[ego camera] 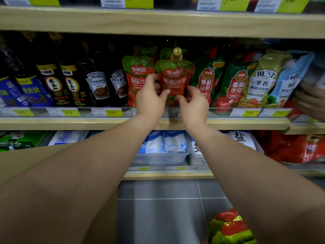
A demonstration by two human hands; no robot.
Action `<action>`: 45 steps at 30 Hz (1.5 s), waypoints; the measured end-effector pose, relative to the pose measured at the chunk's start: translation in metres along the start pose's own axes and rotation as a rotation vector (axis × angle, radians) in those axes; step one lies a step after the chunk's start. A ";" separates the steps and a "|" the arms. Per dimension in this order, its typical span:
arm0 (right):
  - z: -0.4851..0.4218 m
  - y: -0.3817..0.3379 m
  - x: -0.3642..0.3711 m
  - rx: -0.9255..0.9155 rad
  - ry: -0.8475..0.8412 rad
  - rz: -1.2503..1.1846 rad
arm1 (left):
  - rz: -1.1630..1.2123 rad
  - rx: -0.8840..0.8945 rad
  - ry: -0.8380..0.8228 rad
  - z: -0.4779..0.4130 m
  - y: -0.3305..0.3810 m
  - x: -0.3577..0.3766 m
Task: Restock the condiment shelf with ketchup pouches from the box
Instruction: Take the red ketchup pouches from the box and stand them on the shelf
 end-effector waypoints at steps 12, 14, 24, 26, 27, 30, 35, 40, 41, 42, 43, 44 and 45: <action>-0.008 0.024 0.001 0.054 0.060 0.129 | -0.165 -0.050 0.012 -0.008 -0.006 0.023; -0.009 0.026 0.002 0.045 0.057 0.156 | -0.199 -0.067 0.018 -0.010 -0.008 0.025; -0.008 0.032 0.008 -0.013 0.030 0.274 | -0.302 -0.035 -0.052 -0.008 -0.012 0.033; -0.004 0.029 0.007 -0.038 0.029 0.292 | -0.304 -0.017 -0.090 -0.006 -0.013 0.033; -0.001 0.028 0.007 -0.051 0.029 0.298 | -0.291 -0.014 -0.105 -0.003 -0.013 0.032; 0.013 0.021 0.002 -0.104 0.066 0.245 | -0.216 0.005 -0.138 0.009 -0.013 0.022; 0.062 0.015 0.008 -0.169 0.064 0.194 | -0.141 0.043 -0.181 0.051 -0.027 -0.010; 0.128 0.027 0.048 -0.066 -0.122 0.152 | -0.246 -0.030 -0.265 0.103 -0.083 -0.055; 0.139 0.029 0.059 -0.036 -0.177 0.138 | -0.263 -0.051 -0.282 0.113 -0.097 -0.065; 0.154 0.031 0.072 -0.006 -0.241 0.131 | -0.284 -0.076 -0.297 0.125 -0.114 -0.078; 0.166 0.033 0.083 0.022 -0.298 0.131 | -0.307 -0.099 -0.310 0.134 -0.128 -0.088; 0.180 0.035 0.097 0.050 -0.359 0.133 | -0.335 -0.128 -0.323 0.145 -0.146 -0.100; 0.194 0.037 0.109 0.085 -0.418 0.137 | -0.363 -0.163 -0.341 0.155 -0.163 -0.112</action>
Point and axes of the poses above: each hand's wrist, its own z-axis away from the middle knuckle, its own x-axis out of the palm, y = z × x, the point moved 4 cm from there along -z, towards the middle knuckle, and after that the axes turned 9 degrees about -z, right-handed, at the moved point
